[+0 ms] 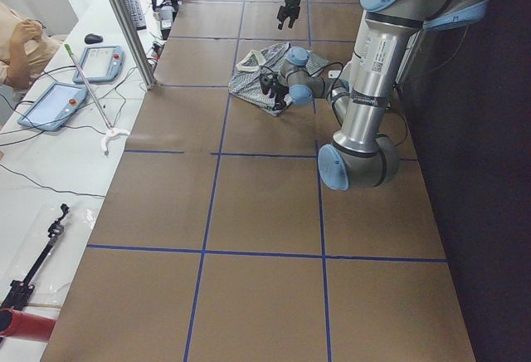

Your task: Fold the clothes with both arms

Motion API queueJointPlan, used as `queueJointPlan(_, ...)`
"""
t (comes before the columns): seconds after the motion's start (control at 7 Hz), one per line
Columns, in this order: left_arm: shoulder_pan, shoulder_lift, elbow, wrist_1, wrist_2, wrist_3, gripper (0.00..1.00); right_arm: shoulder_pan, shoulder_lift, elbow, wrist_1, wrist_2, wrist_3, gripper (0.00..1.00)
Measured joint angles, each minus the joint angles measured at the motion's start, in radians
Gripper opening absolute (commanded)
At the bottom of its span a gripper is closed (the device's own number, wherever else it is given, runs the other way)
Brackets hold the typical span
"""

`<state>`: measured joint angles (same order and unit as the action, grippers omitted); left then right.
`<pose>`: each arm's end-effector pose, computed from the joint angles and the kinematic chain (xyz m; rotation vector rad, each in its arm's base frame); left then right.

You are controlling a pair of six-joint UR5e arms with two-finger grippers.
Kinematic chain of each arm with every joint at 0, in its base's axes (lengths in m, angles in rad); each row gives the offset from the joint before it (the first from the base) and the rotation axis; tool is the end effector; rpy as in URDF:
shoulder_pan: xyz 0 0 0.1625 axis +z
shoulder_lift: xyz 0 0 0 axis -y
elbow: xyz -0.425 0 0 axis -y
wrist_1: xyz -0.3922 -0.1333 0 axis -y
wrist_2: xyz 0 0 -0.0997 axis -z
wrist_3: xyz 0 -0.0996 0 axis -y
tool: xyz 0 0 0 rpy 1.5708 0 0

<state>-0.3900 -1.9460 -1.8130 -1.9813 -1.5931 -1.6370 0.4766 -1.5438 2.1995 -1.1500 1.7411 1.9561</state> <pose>0.5165 -0.3540 0.2970 0.1468 1.0255 -0.4036 -0.3518 -0.3127 0.3070 -0.1067 -1.1035 0.6827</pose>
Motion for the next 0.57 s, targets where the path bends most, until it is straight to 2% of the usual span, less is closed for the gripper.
queueJointPlan(0.14, 0.003, 0.002, 0.004, 0.007, 0.003, 0.001, 0.67, 0.001, 0.000, -0.002, 0.000, 0.000, 0.000, 1.00)
queueJointPlan(0.43, 0.005, 0.003, 0.015, 0.010, 0.004, 0.003, 0.61, 0.001, 0.000, -0.006, 0.001, 0.001, 0.000, 1.00)
queueJointPlan(0.57, 0.006, 0.005, 0.018, 0.010, 0.005, 0.002, 0.54, 0.001, 0.000, -0.006, 0.001, 0.001, 0.000, 1.00)
